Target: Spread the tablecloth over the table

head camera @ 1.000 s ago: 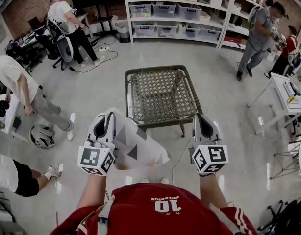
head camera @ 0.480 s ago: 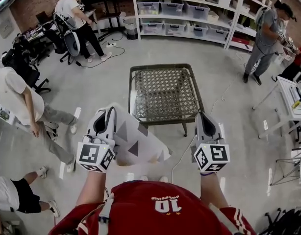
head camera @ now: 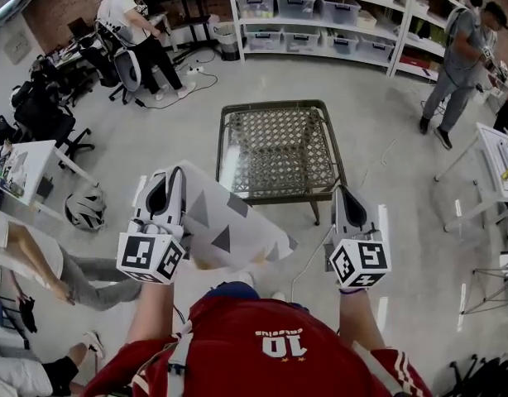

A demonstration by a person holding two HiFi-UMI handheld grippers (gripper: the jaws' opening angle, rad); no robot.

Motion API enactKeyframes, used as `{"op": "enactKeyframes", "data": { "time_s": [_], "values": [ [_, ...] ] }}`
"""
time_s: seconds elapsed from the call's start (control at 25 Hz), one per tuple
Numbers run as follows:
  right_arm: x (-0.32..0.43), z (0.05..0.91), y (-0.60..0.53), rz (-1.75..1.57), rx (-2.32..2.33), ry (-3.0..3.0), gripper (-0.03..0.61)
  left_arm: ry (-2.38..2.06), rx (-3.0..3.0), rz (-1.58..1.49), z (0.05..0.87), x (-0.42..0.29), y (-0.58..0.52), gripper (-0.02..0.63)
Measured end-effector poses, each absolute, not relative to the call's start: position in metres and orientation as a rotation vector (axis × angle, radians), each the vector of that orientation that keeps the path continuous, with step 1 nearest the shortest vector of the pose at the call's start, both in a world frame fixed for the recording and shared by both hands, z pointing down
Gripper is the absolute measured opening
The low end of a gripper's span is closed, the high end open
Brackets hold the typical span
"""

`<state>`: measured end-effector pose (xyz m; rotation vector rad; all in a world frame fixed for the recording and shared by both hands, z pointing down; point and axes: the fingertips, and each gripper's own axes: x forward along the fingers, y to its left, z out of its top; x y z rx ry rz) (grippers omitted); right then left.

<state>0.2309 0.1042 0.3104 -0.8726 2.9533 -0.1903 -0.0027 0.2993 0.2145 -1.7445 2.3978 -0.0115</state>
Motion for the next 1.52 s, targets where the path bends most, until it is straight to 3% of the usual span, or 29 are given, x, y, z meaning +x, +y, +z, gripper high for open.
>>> {"op": "enactKeyframes", "data": {
  "time_s": [0.52,1.52],
  "values": [
    [0.206,0.317,0.049,-0.188,-0.919,2.983,0.015,2.366,-1.786,-0.005,0.217,-0.027,0.238,0.012],
    [0.059,0.303,-0.062,-0.134,-1.018,2.980,0.015,2.121,-1.967,0.065,0.185,-0.155,0.067,0.012]
  ]
}}
